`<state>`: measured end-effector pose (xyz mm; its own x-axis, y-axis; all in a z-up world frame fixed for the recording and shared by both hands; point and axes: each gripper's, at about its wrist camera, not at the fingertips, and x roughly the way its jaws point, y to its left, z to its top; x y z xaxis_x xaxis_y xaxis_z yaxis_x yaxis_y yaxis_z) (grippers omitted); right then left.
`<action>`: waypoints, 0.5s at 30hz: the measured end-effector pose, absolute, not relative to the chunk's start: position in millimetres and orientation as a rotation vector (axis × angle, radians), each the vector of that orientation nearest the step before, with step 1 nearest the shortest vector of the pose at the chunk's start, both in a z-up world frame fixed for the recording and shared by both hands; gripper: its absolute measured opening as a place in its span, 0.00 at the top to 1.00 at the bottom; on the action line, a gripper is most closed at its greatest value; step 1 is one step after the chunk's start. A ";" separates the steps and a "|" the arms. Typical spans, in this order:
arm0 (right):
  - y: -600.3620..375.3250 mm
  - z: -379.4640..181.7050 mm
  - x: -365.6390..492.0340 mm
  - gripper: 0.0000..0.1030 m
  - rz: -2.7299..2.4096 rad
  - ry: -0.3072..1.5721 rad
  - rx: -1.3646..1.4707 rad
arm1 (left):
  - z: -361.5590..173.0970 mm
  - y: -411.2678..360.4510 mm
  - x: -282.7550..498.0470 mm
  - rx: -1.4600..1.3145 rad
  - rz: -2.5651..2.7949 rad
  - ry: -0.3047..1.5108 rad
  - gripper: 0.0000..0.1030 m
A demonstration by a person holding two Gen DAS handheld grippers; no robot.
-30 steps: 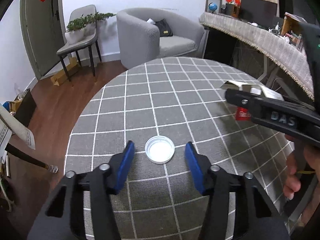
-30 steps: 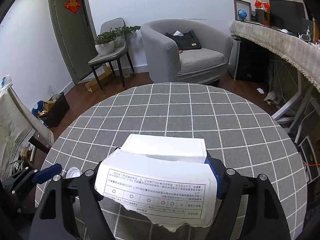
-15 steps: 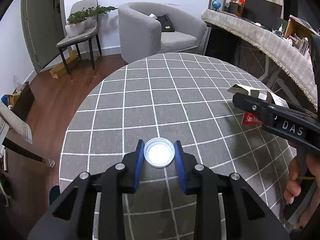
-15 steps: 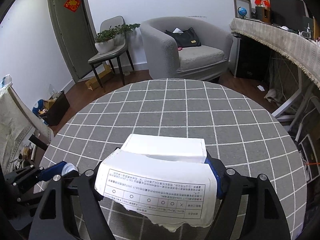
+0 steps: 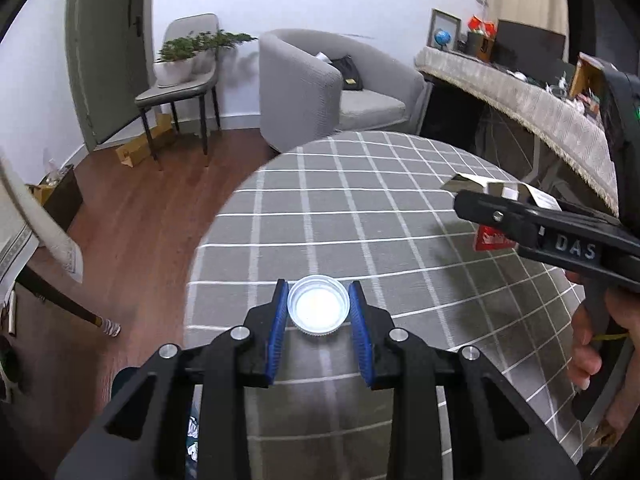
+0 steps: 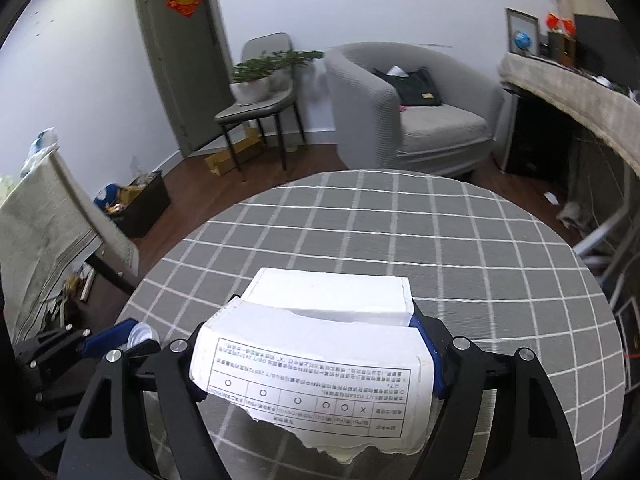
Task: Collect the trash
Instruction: 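Carry the bottle cap and paper box over the teal bin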
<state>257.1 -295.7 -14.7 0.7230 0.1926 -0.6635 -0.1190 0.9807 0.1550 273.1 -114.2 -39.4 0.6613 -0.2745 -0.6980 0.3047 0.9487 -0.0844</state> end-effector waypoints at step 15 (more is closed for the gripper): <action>-222.7 -13.2 255.1 0.25 0.328 0.721 0.051 | -38.6 -35.5 256.7 0.032 -0.192 0.741 0.68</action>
<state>255.1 -222.7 -13.2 0.7022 0.3117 -0.6401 -0.2768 0.9479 0.1578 256.7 -35.5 -38.6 0.7212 -0.1629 -0.6733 0.1854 0.9819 -0.0390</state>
